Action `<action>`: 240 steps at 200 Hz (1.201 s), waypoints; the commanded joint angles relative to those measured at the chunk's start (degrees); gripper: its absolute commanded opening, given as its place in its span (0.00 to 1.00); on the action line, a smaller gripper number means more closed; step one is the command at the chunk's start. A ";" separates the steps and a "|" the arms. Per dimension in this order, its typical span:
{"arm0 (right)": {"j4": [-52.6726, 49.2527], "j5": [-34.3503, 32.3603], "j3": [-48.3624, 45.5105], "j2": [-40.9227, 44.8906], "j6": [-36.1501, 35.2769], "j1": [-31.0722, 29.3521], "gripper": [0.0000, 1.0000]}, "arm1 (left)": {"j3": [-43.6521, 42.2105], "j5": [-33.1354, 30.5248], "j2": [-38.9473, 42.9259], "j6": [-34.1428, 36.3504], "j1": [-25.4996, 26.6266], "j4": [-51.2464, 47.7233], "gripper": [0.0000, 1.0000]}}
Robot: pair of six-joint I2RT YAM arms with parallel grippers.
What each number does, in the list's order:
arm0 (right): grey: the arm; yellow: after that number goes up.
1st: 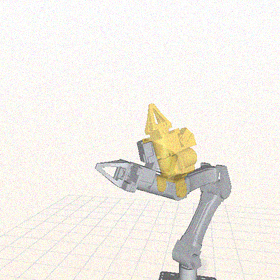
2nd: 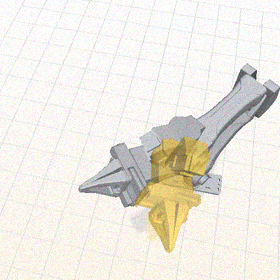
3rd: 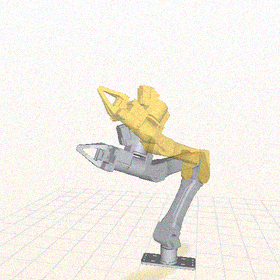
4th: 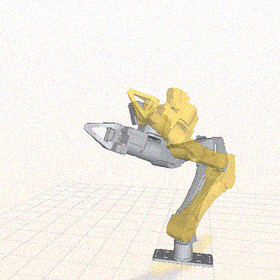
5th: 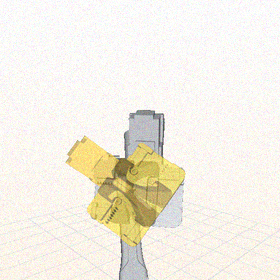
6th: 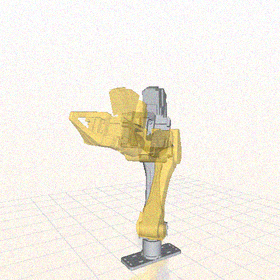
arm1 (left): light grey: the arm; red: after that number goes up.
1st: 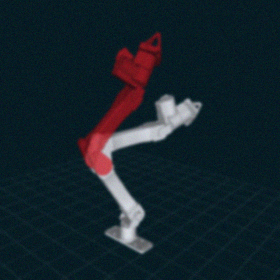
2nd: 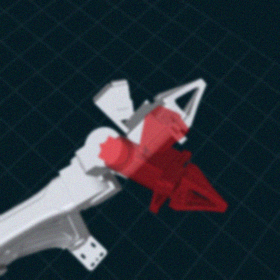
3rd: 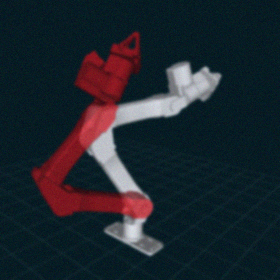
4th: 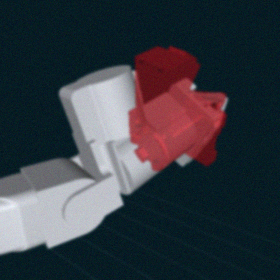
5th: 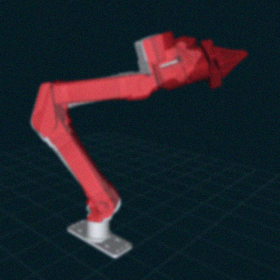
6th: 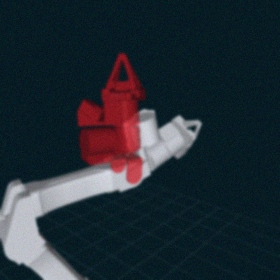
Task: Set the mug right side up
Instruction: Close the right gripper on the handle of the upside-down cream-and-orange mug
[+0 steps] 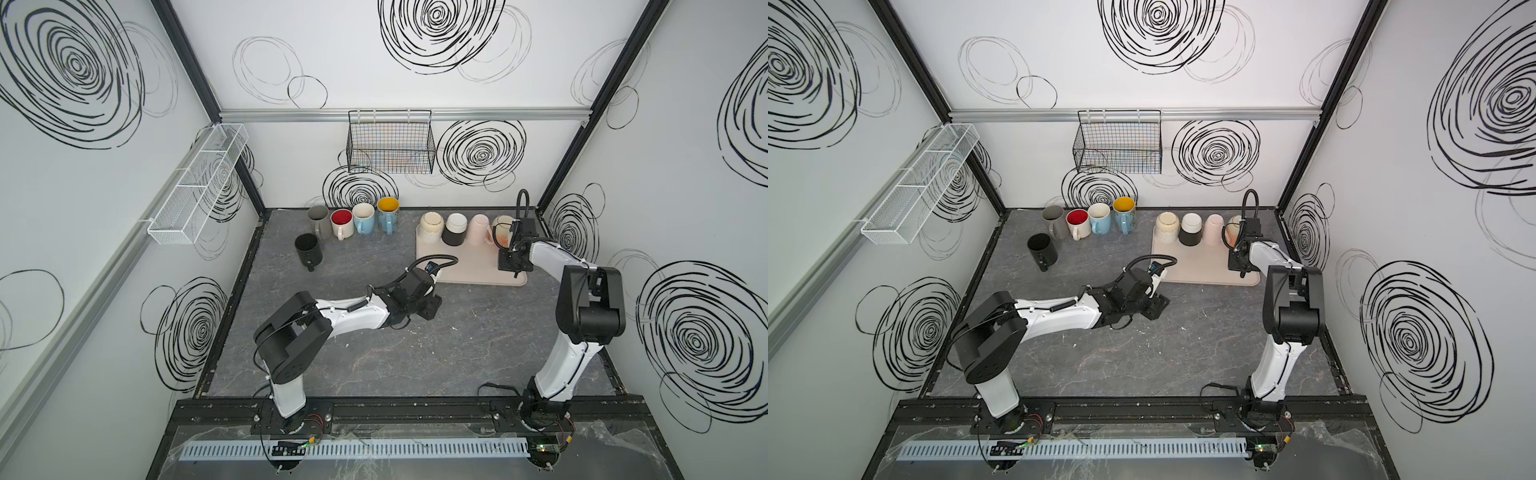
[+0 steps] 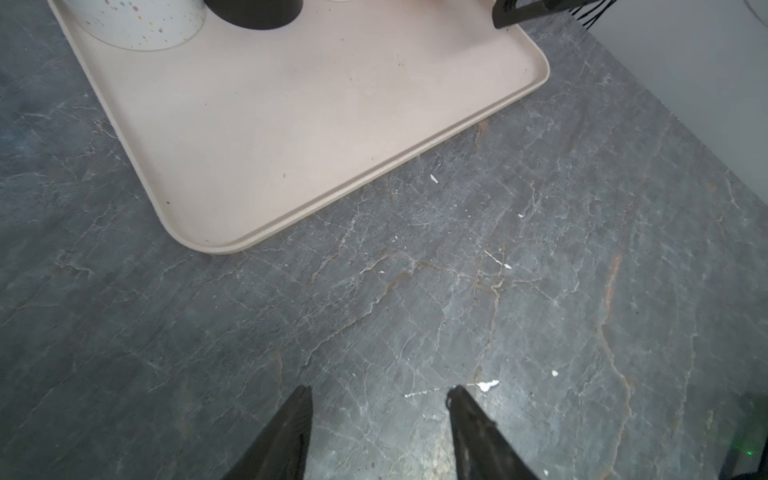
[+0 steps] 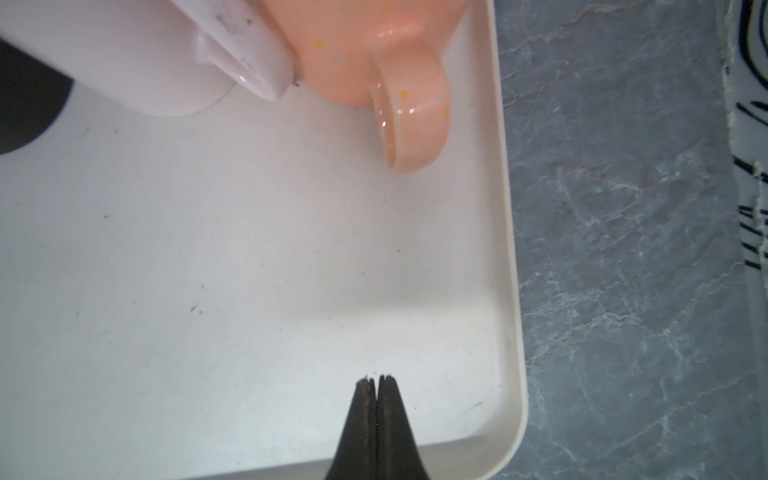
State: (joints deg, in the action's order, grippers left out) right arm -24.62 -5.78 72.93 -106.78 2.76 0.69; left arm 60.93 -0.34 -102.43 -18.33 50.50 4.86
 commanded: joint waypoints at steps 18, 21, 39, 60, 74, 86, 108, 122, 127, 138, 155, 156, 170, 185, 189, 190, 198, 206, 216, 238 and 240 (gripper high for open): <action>2.12 -0.17 0.00 1.98 1.09 -0.67 0.00 | -1.64 -1.41 2.58 -1.18 0.74 2.85 0.56; 2.06 -0.26 0.37 1.75 1.17 -0.54 0.02 | -1.61 -1.37 2.65 -1.18 0.74 2.79 0.56; 1.23 -1.23 3.77 -0.09 1.28 -0.33 0.10 | -1.60 -1.48 3.00 -1.02 0.74 2.51 0.56; 0.39 -1.90 8.00 -2.82 1.06 -0.16 0.19 | -1.35 -1.32 3.12 -0.92 0.66 2.69 0.56; -0.41 -2.03 11.07 -4.80 0.76 0.08 0.27 | -0.69 -1.14 2.78 -0.82 0.62 2.37 0.56; -1.39 -2.25 13.69 -6.66 0.50 0.28 0.37 | -0.31 -0.91 2.52 -0.63 0.41 2.33 0.56; -3.10 -3.12 17.94 -9.80 -0.08 0.61 0.46 | 0.45 -0.33 1.81 -0.33 -0.03 1.99 0.56; -3.81 -3.75 20.01 -11.40 -0.67 0.85 0.47 | 0.75 0.11 1.41 -0.23 -0.36 2.01 0.56; -3.88 -3.96 20.53 -11.88 -0.93 0.97 0.47 | 0.77 0.32 1.28 -0.23 -0.49 2.14 0.56; -3.95 -4.22 21.43 -13.16 -1.50 1.22 0.48 | 1.02 0.66 0.86 -0.23 -0.86 2.28 0.56; -4.88 -4.24 23.28 -15.12 -2.05 1.89 0.48 | 1.64 1.20 0.15 -0.22 -1.32 1.92 0.56; -4.98 -4.24 23.43 -15.21 -2.06 1.92 0.48 | 1.65 1.25 0.14 -0.17 -1.35 1.91 0.56; -5.39 -4.70 24.31 -16.52 -2.40 2.45 0.48 | 1.82 1.76 -0.35 -0.07 -1.69 2.23 0.56; -5.23 -4.36 24.76 -17.31 -2.81 3.05 0.47 | 2.30 2.18 -1.05 0.04 -1.97 2.04 0.56; -5.13 -4.06 24.85 -17.49 -2.93 3.21 0.47 | 2.44 2.16 -1.18 0.00 -2.06 2.03 0.56; -5.11 -3.97 24.88 -17.54 -2.98 3.19 0.47 | 2.44 2.17 -1.23 0.02 -2.06 2.01 0.56; -4.91 -3.66 25.06 -17.76 -3.24 3.48 0.46 | 2.53 2.34 -1.51 0.06 -2.18 2.07 0.56; -4.81 -3.49 25.32 -18.00 -3.58 3.61 0.46 | 2.60 2.61 -1.85 0.13 -2.30 2.25 0.56; -4.81 -3.12 25.83 -18.35 -4.14 3.64 0.44 | 2.83 2.96 -2.39 -0.02 -2.51 2.34 0.56; -5.29 -2.15 27.38 -19.20 -4.92 3.62 0.42 | 3.49 3.23 -3.42 0.05 -2.77 2.03 0.56; -5.31 -2.05 27.54 -19.28 -4.95 3.60 0.42 | 3.49 3.24 -3.46 0.05 -2.75 2.04 0.56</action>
State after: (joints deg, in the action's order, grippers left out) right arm -28.53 -8.69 97.38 -125.14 -0.40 4.27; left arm 62.48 1.74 -104.31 -18.85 48.36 4.91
